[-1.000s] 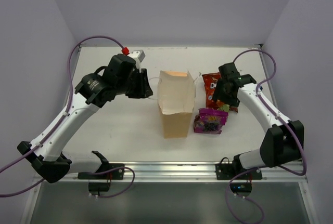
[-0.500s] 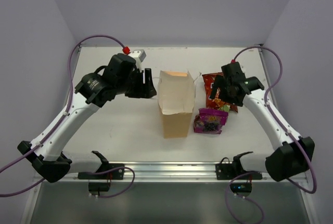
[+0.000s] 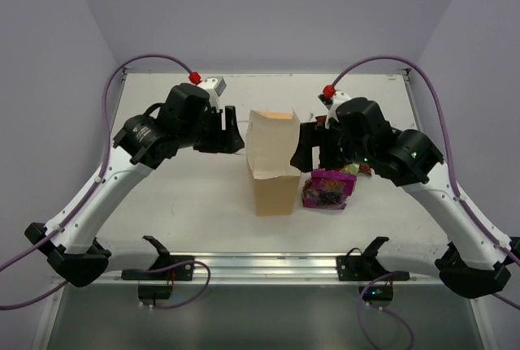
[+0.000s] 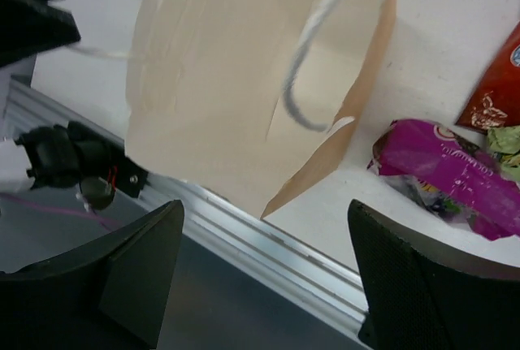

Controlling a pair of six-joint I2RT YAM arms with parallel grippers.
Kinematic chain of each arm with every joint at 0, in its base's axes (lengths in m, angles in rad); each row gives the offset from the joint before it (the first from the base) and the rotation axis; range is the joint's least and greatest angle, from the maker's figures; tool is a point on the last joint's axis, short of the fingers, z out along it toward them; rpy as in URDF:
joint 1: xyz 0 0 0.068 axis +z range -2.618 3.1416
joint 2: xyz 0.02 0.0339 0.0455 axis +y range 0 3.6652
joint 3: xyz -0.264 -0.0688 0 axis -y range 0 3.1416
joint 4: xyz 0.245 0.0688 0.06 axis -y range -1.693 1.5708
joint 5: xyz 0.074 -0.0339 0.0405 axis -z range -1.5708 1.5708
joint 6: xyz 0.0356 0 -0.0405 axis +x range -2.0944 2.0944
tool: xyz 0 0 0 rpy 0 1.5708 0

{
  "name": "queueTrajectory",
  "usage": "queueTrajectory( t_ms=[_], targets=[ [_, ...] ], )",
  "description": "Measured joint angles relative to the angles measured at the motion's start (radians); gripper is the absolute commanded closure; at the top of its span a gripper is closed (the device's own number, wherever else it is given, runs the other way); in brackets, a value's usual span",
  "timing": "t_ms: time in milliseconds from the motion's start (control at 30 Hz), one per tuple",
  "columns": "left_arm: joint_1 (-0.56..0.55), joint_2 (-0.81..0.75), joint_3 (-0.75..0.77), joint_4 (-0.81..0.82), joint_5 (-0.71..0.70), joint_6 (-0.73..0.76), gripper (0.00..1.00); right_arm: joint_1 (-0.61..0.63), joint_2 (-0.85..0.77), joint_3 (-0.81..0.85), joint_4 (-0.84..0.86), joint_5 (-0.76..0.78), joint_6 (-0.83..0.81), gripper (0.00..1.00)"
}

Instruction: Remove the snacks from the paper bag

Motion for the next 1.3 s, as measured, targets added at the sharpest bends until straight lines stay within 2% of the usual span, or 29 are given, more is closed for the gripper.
queueTrajectory(
  t_ms=[267, 533, 800, 867, 967, 1033, 1067, 1100, 1300],
  targets=[
    [0.0, -0.059, -0.004, 0.0, 0.0, -0.001, 0.32, 0.192, 0.047, 0.049, -0.079, 0.003, 0.009, 0.19],
    [0.0, -0.082, -0.031, -0.002, 0.004, -0.001, 0.32, 0.208, 0.163, 0.178, -0.108, 0.079, 0.038, 0.13],
    [0.0, -0.093, -0.04, -0.004, 0.004, -0.001, 0.32, 0.208, 0.192, 0.185, -0.123, 0.116, 0.058, 0.08],
    [0.0, -0.094, -0.04, -0.005, 0.004, -0.001, 0.29, 0.208, 0.192, 0.185, -0.123, 0.124, 0.063, 0.05],
    [0.0, -0.096, -0.04, -0.009, 0.005, -0.001, 0.16, 0.208, 0.188, 0.176, -0.122, 0.134, 0.07, 0.01],
    [0.0, -0.098, -0.04, -0.01, 0.006, -0.001, 0.14, 0.208, 0.184, 0.161, -0.119, 0.134, 0.073, 0.01],
    [0.0, -0.1, -0.041, -0.011, 0.007, -0.001, 0.05, 0.208, 0.181, 0.152, -0.121, 0.135, 0.075, 0.01],
    [0.0, -0.102, -0.042, -0.011, 0.007, 0.001, 0.03, 0.208, 0.178, 0.143, -0.12, 0.136, 0.077, 0.01],
    [0.0, -0.11, -0.05, -0.012, 0.008, -0.002, 0.01, 0.208, 0.169, 0.108, -0.113, 0.14, 0.08, 0.01]
  ],
)
